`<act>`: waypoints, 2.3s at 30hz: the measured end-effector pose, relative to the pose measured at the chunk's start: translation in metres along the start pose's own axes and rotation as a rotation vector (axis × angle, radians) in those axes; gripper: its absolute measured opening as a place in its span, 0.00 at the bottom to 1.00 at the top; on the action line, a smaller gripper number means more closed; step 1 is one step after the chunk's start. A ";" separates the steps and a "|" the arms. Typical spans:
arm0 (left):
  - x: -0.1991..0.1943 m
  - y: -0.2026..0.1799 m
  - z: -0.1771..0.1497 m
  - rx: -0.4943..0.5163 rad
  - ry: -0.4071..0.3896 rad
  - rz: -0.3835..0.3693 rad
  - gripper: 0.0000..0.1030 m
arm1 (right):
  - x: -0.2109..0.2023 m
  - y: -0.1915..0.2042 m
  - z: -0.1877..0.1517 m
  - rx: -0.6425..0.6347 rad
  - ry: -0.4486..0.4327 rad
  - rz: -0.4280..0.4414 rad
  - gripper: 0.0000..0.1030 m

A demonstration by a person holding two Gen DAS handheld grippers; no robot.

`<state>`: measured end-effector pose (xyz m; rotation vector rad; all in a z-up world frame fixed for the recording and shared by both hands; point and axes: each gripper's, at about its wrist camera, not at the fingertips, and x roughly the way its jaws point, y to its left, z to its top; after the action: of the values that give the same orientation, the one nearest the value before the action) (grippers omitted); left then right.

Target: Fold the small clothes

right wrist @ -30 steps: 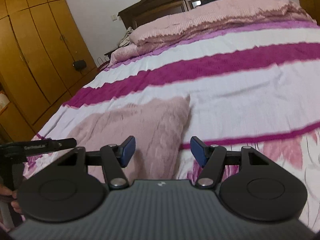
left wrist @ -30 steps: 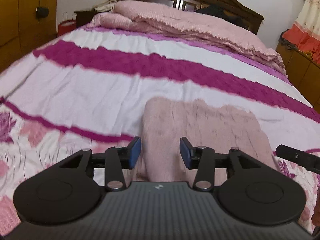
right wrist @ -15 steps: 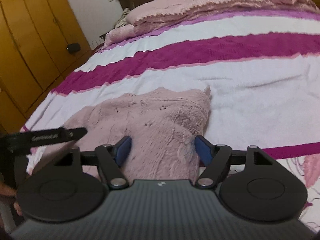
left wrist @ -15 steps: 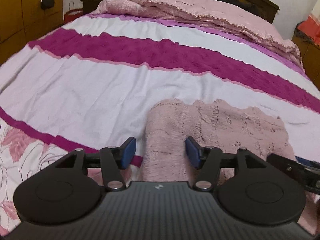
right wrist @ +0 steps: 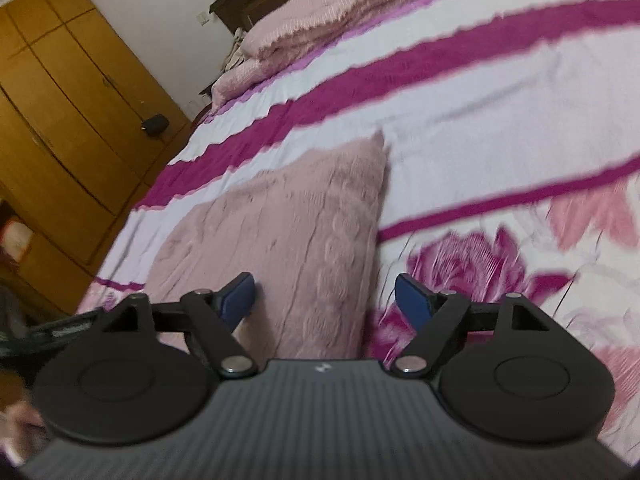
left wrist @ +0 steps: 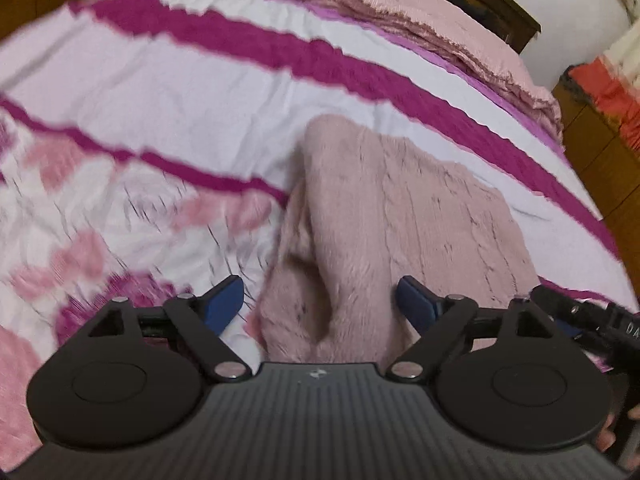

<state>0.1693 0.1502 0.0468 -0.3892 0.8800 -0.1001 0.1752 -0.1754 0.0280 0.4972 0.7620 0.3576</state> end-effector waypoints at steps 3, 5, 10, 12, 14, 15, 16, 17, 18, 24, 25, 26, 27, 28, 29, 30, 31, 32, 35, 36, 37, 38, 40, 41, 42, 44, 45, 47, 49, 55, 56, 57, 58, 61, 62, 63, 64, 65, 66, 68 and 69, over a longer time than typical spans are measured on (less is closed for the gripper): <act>0.009 0.005 -0.005 -0.054 0.009 -0.080 0.87 | 0.016 -0.004 0.000 0.037 0.073 0.056 0.80; 0.015 0.006 -0.007 -0.092 0.014 -0.125 0.87 | 0.029 -0.006 -0.002 0.061 0.111 0.105 0.79; 0.024 -0.001 -0.014 -0.117 0.024 -0.237 0.78 | 0.044 0.007 -0.002 0.036 0.107 0.133 0.59; 0.018 -0.004 -0.015 -0.102 0.015 -0.231 0.66 | 0.041 0.007 0.002 0.069 0.111 0.156 0.50; 0.008 0.000 -0.015 -0.138 0.013 -0.268 0.54 | 0.030 0.009 0.007 0.065 0.093 0.181 0.47; 0.003 0.000 -0.015 -0.151 0.011 -0.283 0.52 | 0.023 0.010 0.010 0.069 0.080 0.198 0.46; -0.002 -0.002 -0.016 -0.157 0.007 -0.290 0.52 | 0.017 0.010 0.012 0.087 0.076 0.219 0.46; -0.008 -0.006 -0.017 -0.154 0.004 -0.293 0.52 | 0.010 0.010 0.014 0.123 0.077 0.241 0.46; -0.013 -0.010 -0.019 -0.148 0.005 -0.299 0.52 | 0.005 0.011 0.014 0.143 0.078 0.253 0.46; -0.040 -0.048 -0.052 -0.131 0.038 -0.356 0.52 | -0.045 0.001 0.014 0.177 0.092 0.237 0.46; -0.046 -0.056 -0.060 -0.124 0.043 -0.367 0.52 | -0.055 -0.002 0.012 0.177 0.096 0.232 0.46; -0.052 -0.064 -0.068 -0.110 0.052 -0.376 0.52 | -0.068 -0.006 0.009 0.182 0.100 0.226 0.46; -0.057 -0.071 -0.075 -0.098 0.058 -0.382 0.52 | -0.078 -0.010 0.006 0.187 0.103 0.224 0.46; -0.063 -0.079 -0.084 -0.087 0.068 -0.391 0.52 | -0.091 -0.015 0.002 0.198 0.105 0.222 0.46; -0.069 -0.086 -0.092 -0.078 0.082 -0.401 0.52 | -0.101 -0.019 -0.003 0.208 0.105 0.225 0.46; -0.073 -0.092 -0.100 -0.069 0.096 -0.408 0.52 | -0.112 -0.024 -0.008 0.221 0.104 0.226 0.46; -0.077 -0.099 -0.109 -0.059 0.117 -0.411 0.52 | -0.122 -0.030 -0.013 0.235 0.103 0.223 0.47; -0.080 -0.105 -0.118 -0.046 0.136 -0.413 0.52 | -0.133 -0.036 -0.020 0.247 0.104 0.214 0.47; -0.087 -0.122 -0.144 0.006 0.182 -0.397 0.52 | -0.150 -0.050 -0.040 0.236 0.112 0.161 0.47; -0.088 -0.126 -0.151 0.024 0.188 -0.387 0.52 | -0.152 -0.054 -0.046 0.230 0.115 0.141 0.47; -0.089 -0.129 -0.157 0.041 0.195 -0.372 0.52 | -0.155 -0.059 -0.053 0.233 0.117 0.121 0.47; -0.090 -0.132 -0.162 0.058 0.199 -0.349 0.52 | -0.158 -0.065 -0.062 0.245 0.122 0.101 0.47; -0.091 -0.137 -0.169 0.099 0.198 -0.284 0.52 | -0.159 -0.074 -0.074 0.251 0.126 0.063 0.50; -0.092 -0.140 -0.173 0.133 0.194 -0.239 0.52 | -0.158 -0.076 -0.080 0.233 0.124 0.029 0.52; -0.094 -0.141 -0.175 0.166 0.190 -0.203 0.53 | -0.156 -0.076 -0.084 0.201 0.124 -0.006 0.56; -0.098 -0.142 -0.179 0.210 0.187 -0.160 0.54 | -0.154 -0.074 -0.092 0.133 0.117 -0.051 0.58; -0.101 -0.143 -0.182 0.222 0.182 -0.146 0.54 | -0.156 -0.072 -0.093 0.115 0.107 -0.053 0.58; -0.107 -0.146 -0.186 0.247 0.169 -0.116 0.54 | -0.161 -0.067 -0.094 0.074 0.099 -0.073 0.59; -0.109 -0.151 -0.182 0.254 0.155 -0.099 0.54 | -0.169 -0.063 -0.095 0.032 0.089 -0.093 0.60; -0.129 -0.169 -0.169 0.311 0.070 -0.059 0.55 | -0.199 -0.049 -0.099 -0.055 -0.008 -0.150 0.59; -0.131 -0.170 -0.169 0.314 0.062 -0.049 0.55 | -0.203 -0.047 -0.100 -0.061 -0.026 -0.153 0.58; -0.132 -0.170 -0.170 0.321 0.056 -0.031 0.54 | -0.206 -0.046 -0.101 -0.066 -0.041 -0.155 0.57; -0.129 -0.170 -0.170 0.328 0.056 -0.001 0.54 | -0.207 -0.044 -0.101 -0.075 -0.057 -0.157 0.55; -0.114 -0.165 -0.174 0.316 0.089 0.058 0.55 | -0.201 -0.039 -0.104 -0.126 -0.072 -0.192 0.35; -0.109 -0.162 -0.175 0.303 0.102 0.067 0.55 | -0.197 -0.038 -0.105 -0.142 -0.070 -0.200 0.35; -0.102 -0.159 -0.175 0.294 0.108 0.072 0.55 | -0.193 -0.038 -0.107 -0.162 -0.065 -0.205 0.35; -0.100 -0.157 -0.176 0.288 0.109 0.073 0.55 | -0.187 -0.039 -0.108 -0.180 -0.060 -0.215 0.35; -0.100 -0.157 -0.176 0.284 0.108 0.072 0.55 | -0.181 -0.040 -0.110 -0.193 -0.056 -0.226 0.35; -0.102 -0.157 -0.176 0.281 0.108 0.072 0.55 | -0.177 -0.041 -0.111 -0.198 -0.055 -0.233 0.35; -0.108 -0.159 -0.176 0.285 0.099 0.076 0.55 | -0.177 -0.041 -0.110 -0.186 -0.058 -0.235 0.36; -0.112 -0.161 -0.177 0.292 0.093 0.077 0.55 | -0.180 -0.040 -0.109 -0.175 -0.060 -0.236 0.36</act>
<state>-0.0264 -0.0229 0.0868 -0.0783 0.9549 -0.1743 -0.0204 -0.2622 0.0398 0.2487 0.7157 0.1863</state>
